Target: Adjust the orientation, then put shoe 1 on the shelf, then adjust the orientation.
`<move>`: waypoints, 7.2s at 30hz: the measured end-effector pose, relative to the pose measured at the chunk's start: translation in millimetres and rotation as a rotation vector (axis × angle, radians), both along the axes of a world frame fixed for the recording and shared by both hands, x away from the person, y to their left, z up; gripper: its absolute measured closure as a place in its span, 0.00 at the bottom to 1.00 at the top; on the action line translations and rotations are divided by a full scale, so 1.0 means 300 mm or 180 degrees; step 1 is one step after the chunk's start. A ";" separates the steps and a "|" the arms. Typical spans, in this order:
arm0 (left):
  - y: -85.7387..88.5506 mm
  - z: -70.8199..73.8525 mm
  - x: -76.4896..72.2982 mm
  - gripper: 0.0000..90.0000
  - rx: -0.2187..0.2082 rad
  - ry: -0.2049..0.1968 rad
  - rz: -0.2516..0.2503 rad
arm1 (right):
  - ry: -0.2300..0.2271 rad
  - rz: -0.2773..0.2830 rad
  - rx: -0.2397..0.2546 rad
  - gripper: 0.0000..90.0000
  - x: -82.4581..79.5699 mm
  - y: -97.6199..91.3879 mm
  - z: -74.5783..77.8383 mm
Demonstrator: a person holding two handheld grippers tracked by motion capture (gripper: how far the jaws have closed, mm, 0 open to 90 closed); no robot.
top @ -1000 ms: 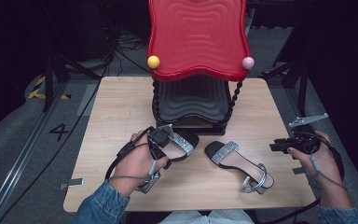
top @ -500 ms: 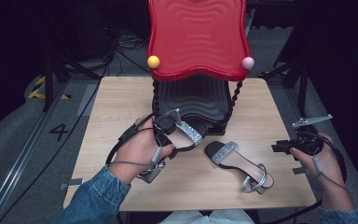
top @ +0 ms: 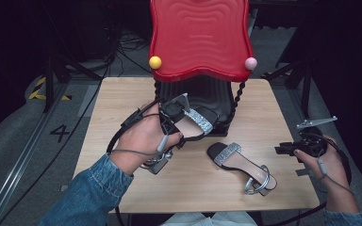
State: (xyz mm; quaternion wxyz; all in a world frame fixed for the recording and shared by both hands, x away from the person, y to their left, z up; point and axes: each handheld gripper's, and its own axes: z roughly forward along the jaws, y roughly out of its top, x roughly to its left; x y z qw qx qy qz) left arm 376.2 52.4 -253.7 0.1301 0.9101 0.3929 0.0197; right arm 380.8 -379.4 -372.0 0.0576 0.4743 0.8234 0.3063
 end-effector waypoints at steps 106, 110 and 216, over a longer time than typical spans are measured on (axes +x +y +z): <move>-0.069 0.546 0.595 0.47 -0.0426 -0.0766 0.1836 | 0.0197 -0.0243 0.0190 0.69 -0.101 -0.024 -0.092; -0.075 0.534 0.599 0.47 -0.0458 -0.0811 0.1997 | 0.0207 -0.0236 0.0199 0.68 -0.110 -0.029 -0.094; 0.285 0.519 0.003 0.38 -0.1008 -0.1362 -0.0426 | -0.0129 0.0483 0.0101 0.51 -0.049 0.149 -0.004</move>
